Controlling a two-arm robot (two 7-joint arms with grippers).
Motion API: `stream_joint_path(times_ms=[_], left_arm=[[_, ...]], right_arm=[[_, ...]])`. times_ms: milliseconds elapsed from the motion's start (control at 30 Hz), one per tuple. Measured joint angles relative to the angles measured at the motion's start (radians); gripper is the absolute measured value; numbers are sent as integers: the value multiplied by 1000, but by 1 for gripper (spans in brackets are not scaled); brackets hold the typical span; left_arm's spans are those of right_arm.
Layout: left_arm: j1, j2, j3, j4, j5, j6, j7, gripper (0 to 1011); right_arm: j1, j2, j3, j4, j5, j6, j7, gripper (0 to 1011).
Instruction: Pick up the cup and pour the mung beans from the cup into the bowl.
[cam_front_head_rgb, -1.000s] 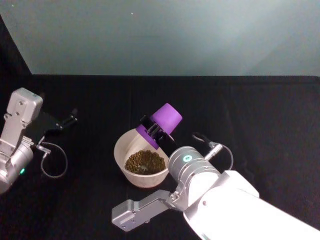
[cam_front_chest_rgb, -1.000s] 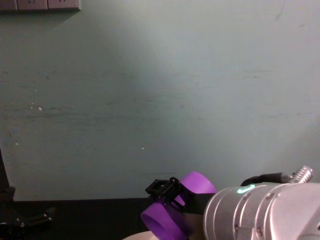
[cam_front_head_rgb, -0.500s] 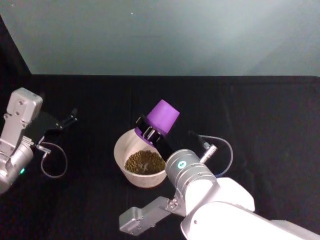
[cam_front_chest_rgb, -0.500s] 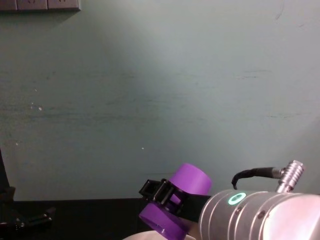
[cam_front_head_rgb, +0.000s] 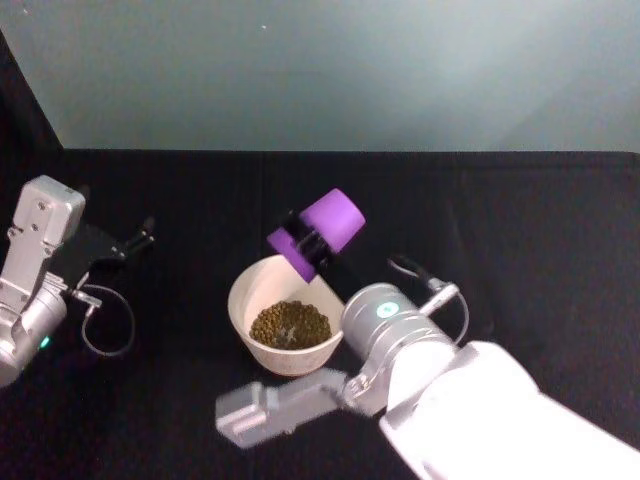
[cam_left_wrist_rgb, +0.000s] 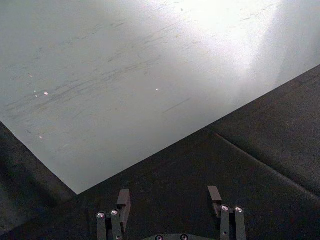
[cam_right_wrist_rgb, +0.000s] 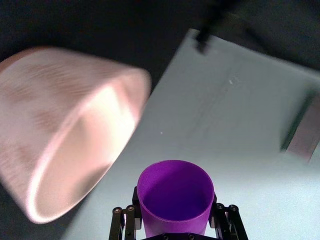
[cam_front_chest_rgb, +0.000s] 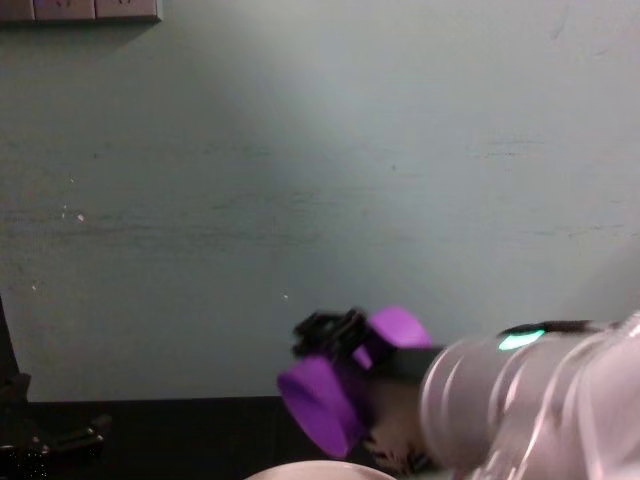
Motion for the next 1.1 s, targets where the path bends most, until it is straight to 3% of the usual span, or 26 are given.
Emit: stream_joint_path(times_ms=[100, 200, 233, 300, 433, 467, 500, 533, 633, 733, 833, 867, 933, 967, 1100], left_arm=[[0, 0, 0, 0, 0, 0, 0, 1000], [0, 0, 0, 0, 0, 0, 0, 1000], [0, 0, 0, 0, 0, 0, 0, 1000], [0, 0, 0, 0, 0, 0, 0, 1000], [0, 0, 0, 0, 0, 0, 0, 1000], [0, 0, 0, 0, 0, 0, 0, 1000], [0, 0, 0, 0, 0, 0, 0, 1000], [0, 0, 0, 0, 0, 0, 0, 1000], [0, 0, 0, 0, 0, 0, 0, 1000], [0, 0, 0, 0, 0, 0, 0, 1000], [0, 0, 0, 0, 0, 0, 0, 1000], [0, 0, 0, 0, 0, 0, 0, 1000], [0, 0, 0, 0, 0, 0, 0, 1000], [0, 0, 0, 0, 0, 0, 0, 1000], [0, 0, 0, 0, 0, 0, 0, 1000]], right_arm=[[-40, -12, 69, -15, 122, 11, -56, 726], [-96, -28, 171, -32, 302, 21, -140, 726], [-96, -28, 171, -32, 302, 21, -140, 726], [-144, -46, 258, -44, 459, 15, -202, 726], [-185, -62, 332, -51, 582, -1, -245, 726], [-205, -70, 368, -52, 650, -15, -263, 726], [-213, -73, 384, -53, 682, -22, -270, 726], [-230, -80, 417, -54, 742, -36, -281, 726], [-251, -89, 462, -53, 831, -57, -288, 726], [-282, -107, 540, -39, 997, -109, -292, 726], [-297, -117, 577, -27, 1082, -139, -292, 726], [-305, -124, 602, -15, 1140, -158, -289, 726], [-310, -130, 625, 0, 1196, -173, -282, 726], [-314, -137, 644, 15, 1252, -187, -266, 726], [-317, -153, 688, 62, 1378, -205, -226, 726]])
